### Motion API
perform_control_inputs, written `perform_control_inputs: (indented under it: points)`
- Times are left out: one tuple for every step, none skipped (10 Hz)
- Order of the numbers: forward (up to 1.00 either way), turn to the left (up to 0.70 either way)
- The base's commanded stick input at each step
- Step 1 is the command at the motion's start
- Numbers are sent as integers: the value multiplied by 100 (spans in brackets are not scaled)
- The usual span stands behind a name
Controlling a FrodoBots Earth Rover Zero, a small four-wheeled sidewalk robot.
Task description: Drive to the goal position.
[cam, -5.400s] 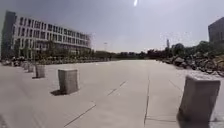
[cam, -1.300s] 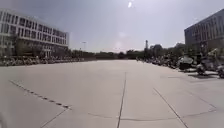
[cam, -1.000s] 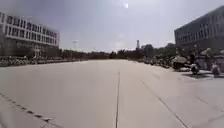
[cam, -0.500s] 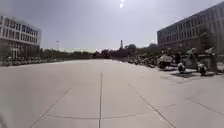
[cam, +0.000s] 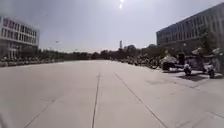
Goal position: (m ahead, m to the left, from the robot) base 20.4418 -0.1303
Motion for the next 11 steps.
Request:
perform_control_inputs:
  points:
    - [100, 15]
    - [100, 40]
    - [100, 40]
    - [100, 40]
    - [100, 0]
    - [100, 0]
    - [100, 0]
    - [100, 0]
    - [100, 0]
    - [100, 0]
    - [100, 0]
